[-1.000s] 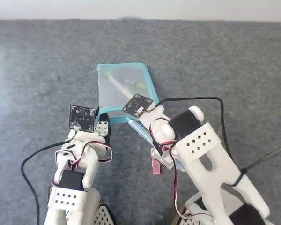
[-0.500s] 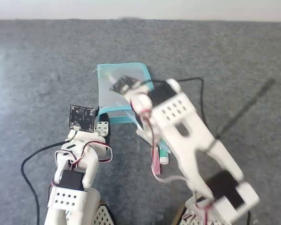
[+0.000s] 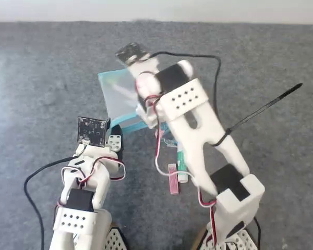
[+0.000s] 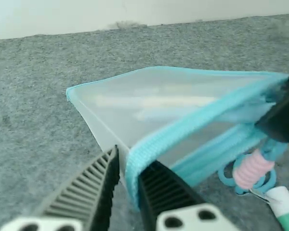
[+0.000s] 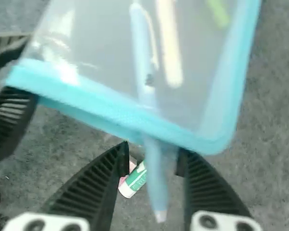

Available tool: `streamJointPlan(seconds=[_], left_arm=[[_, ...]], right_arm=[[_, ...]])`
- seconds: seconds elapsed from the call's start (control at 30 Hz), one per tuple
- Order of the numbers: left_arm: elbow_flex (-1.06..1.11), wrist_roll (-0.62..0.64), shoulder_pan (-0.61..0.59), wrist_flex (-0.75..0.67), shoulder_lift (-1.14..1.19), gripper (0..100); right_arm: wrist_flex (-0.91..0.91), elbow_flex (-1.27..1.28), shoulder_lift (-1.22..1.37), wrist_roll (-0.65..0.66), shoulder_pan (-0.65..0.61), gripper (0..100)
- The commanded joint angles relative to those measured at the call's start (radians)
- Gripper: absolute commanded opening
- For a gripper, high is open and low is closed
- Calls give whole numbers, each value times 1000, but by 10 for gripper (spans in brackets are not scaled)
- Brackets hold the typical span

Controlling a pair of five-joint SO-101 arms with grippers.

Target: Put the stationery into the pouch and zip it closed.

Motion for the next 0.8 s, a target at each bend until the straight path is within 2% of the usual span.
streamJointPlan(seconds=[0.0,0.2,0.4,0.47,0.63,0.77], left_arm=[[-10,-29,3,-31,-9,11],[-8,-29,3,-28,-9,11],[-8,-28,2,-29,-9,11],[-8,-26,2,-29,-11,11],[-12,-26,2,-29,-12,11],[-12,-26,2,-29,-12,11]], right_arm=[[28,-55,-124,-11,-28,230],[31,2,-280,8,-35,230],[21,327,-521,32,-25,229],[-53,548,-607,21,10,228],[-375,1135,-746,18,41,228],[-506,1300,-769,-69,41,227]])
